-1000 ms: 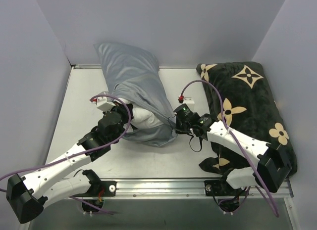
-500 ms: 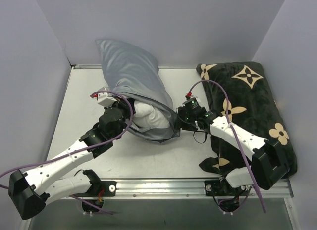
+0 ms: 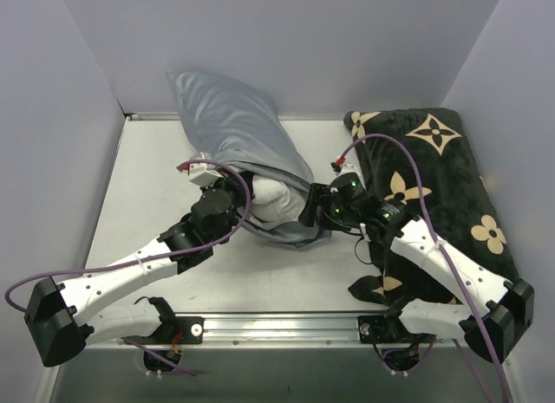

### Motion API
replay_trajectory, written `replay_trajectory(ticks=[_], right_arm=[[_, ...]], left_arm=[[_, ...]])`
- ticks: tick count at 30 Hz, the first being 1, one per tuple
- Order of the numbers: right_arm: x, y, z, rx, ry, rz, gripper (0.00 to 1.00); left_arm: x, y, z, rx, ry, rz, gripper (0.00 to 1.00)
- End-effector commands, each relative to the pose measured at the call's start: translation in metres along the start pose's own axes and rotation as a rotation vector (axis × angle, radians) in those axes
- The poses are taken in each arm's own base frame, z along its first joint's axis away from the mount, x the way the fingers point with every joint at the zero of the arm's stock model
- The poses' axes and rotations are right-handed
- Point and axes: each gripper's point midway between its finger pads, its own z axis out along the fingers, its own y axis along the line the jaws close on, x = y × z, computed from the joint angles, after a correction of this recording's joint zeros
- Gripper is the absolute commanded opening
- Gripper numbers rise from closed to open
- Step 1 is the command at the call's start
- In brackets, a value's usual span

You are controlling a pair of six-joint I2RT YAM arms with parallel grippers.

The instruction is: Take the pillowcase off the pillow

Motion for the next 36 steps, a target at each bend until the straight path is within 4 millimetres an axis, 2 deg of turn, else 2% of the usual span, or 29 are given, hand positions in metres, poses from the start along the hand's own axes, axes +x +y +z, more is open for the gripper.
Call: replay_trajectory(ticks=[1,3,7,8,9,11,12,13,14,17,19,20,22,24,25,26,29,32,33,36], right_arm=[[0.016,-0.014,0.018,0.089,0.064,-0.001,0.68],[0.021,-0.019,0.026,0.1,0.071,0.004,0.68],[0.051,-0.036,0.036,0.115,0.116,0.022,0.23],[0.059,-0.038,0.037,0.112,0.126,0.019,0.15],[0.063,-0.038,0.038,0.105,0.128,0.025,0.14],[0.085,-0.051,0.044,0.133,0.167,0.022,0.15],[0.09,-0.052,0.047,0.131,0.169,0.037,0.16],[0.099,-0.057,0.051,0.139,0.187,0.045,0.2],[0.112,-0.068,0.055,0.158,0.207,0.054,0.25],[0.116,-0.074,0.071,0.153,0.19,0.109,0.28],[0.108,-0.082,0.088,0.134,0.159,0.189,0.26],[0.106,-0.077,0.092,0.091,0.164,0.216,0.22],[0.081,-0.072,0.103,0.045,0.117,0.266,0.18],[0.067,-0.059,0.102,-0.003,0.094,0.26,0.22],[0.056,-0.046,0.096,-0.035,0.062,0.239,0.26],[0.052,-0.042,0.093,-0.038,0.048,0.227,0.26],[0.044,-0.041,0.081,-0.043,0.003,0.239,0.29],[0.035,-0.05,0.066,-0.033,-0.07,0.253,0.43],[0.029,-0.047,0.058,-0.059,-0.095,0.25,0.46],[0.023,-0.045,0.042,-0.075,-0.117,0.267,0.46]], left_arm=[[-0.06,-0.047,-0.003,0.101,-0.16,-0.183,0.0],[-0.062,-0.049,-0.003,0.105,-0.163,-0.18,0.0],[-0.07,-0.05,-0.004,0.1,-0.187,-0.185,0.0],[-0.073,-0.051,-0.004,0.098,-0.196,-0.187,0.0],[-0.075,-0.052,-0.004,0.097,-0.202,-0.189,0.0],[-0.087,-0.061,-0.004,0.11,-0.225,-0.197,0.0],[-0.09,-0.065,-0.005,0.116,-0.231,-0.203,0.0],[-0.101,-0.074,-0.006,0.132,-0.244,-0.222,0.0],[-0.1,-0.078,-0.006,0.142,-0.24,-0.215,0.0],[-0.112,-0.092,-0.009,0.176,-0.247,-0.234,0.0],[-0.114,-0.097,-0.014,0.195,-0.233,-0.227,0.0],[-0.116,-0.097,-0.017,0.198,-0.23,-0.226,0.0],[-0.118,-0.091,-0.025,0.184,-0.214,-0.215,0.0],[-0.118,-0.08,-0.029,0.152,-0.206,-0.199,0.0],[-0.123,-0.074,-0.033,0.141,-0.216,-0.2,0.0],[-0.122,-0.071,-0.035,0.139,-0.216,-0.202,0.0],[-0.118,-0.064,-0.038,0.146,-0.211,-0.209,0.0],[-0.115,-0.065,-0.037,0.151,-0.198,-0.213,0.0],[-0.114,-0.064,-0.037,0.148,-0.195,-0.21,0.0],[-0.11,-0.063,-0.036,0.145,-0.186,-0.215,0.0]])
